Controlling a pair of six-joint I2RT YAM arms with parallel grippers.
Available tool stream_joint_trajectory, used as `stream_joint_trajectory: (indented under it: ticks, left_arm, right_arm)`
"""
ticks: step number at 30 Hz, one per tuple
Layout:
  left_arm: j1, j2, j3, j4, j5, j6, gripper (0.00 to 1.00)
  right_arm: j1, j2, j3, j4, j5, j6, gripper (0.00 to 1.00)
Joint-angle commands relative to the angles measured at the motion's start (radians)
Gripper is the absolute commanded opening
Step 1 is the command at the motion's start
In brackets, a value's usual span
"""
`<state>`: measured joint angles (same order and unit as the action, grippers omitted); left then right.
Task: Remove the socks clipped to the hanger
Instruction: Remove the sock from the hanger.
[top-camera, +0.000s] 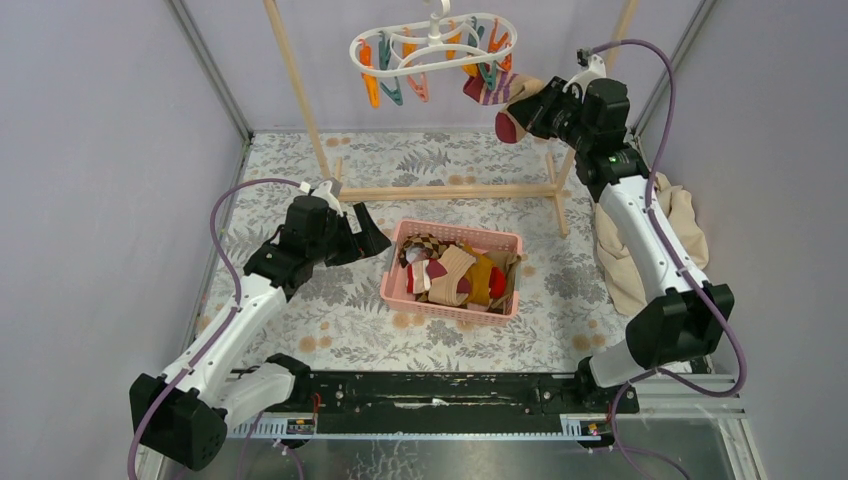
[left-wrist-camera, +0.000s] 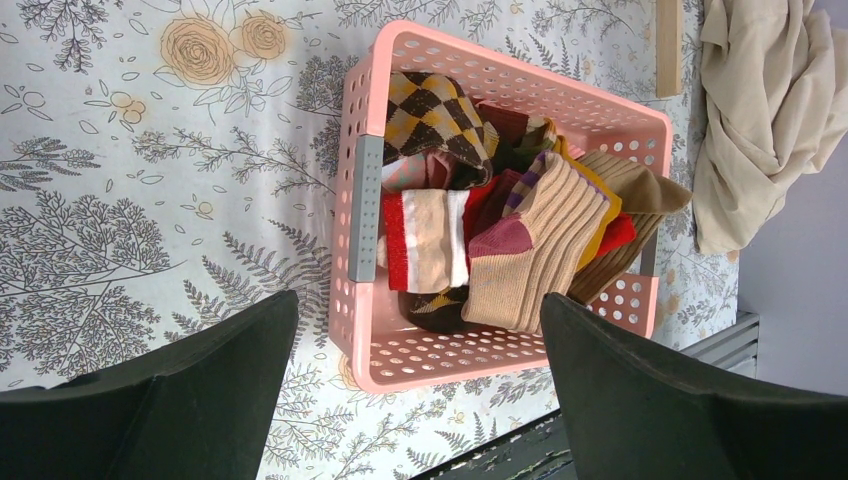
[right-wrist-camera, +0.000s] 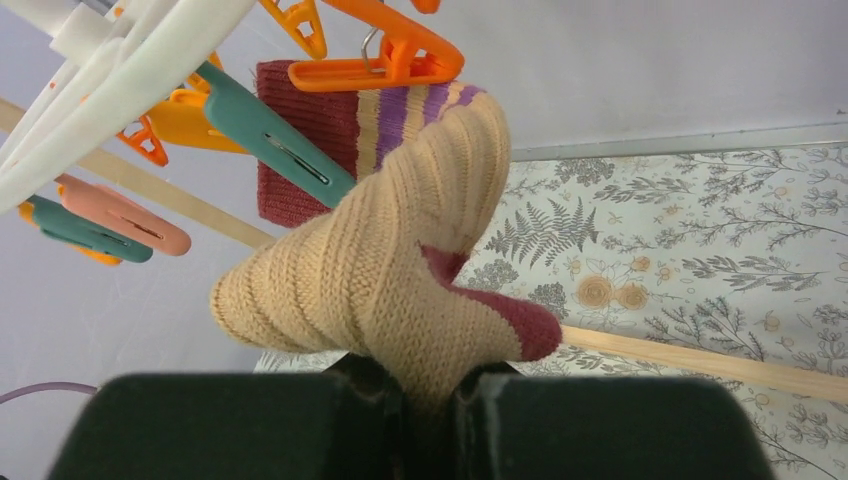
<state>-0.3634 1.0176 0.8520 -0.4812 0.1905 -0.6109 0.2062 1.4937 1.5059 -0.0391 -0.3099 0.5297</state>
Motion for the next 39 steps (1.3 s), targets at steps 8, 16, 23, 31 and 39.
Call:
stream_joint_trajectory:
  ticks: [8, 16, 23, 31, 39]
  left_arm:
    - [0.007, 0.010, 0.008, 0.016, -0.024, 0.007, 0.99]
    - [0.006, 0.020, 0.045, 0.053, 0.006, -0.015, 0.99]
    - [0.005, 0.003, 0.164, 0.147, 0.033, -0.025, 0.99]
    - [-0.037, 0.091, 0.319, 0.213, 0.027, -0.058, 0.99]
    - [-0.104, 0.209, 0.443, 0.303, 0.052, -0.075, 0.99]
  right_arm:
    - [-0.032, 0.005, 0.037, 0.085, -0.132, 0.045, 0.00]
    - [-0.033, -0.090, -0.087, 0.086, -0.207, 0.061, 0.00]
    - [-0.033, -0.158, -0.138, 0.077, -0.278, 0.079, 0.00]
    - [-0.030, -0.226, -0.207, 0.104, -0.331, 0.129, 0.00]
    - [0.000, -0.257, -0.265, 0.136, -0.344, 0.154, 0.00]
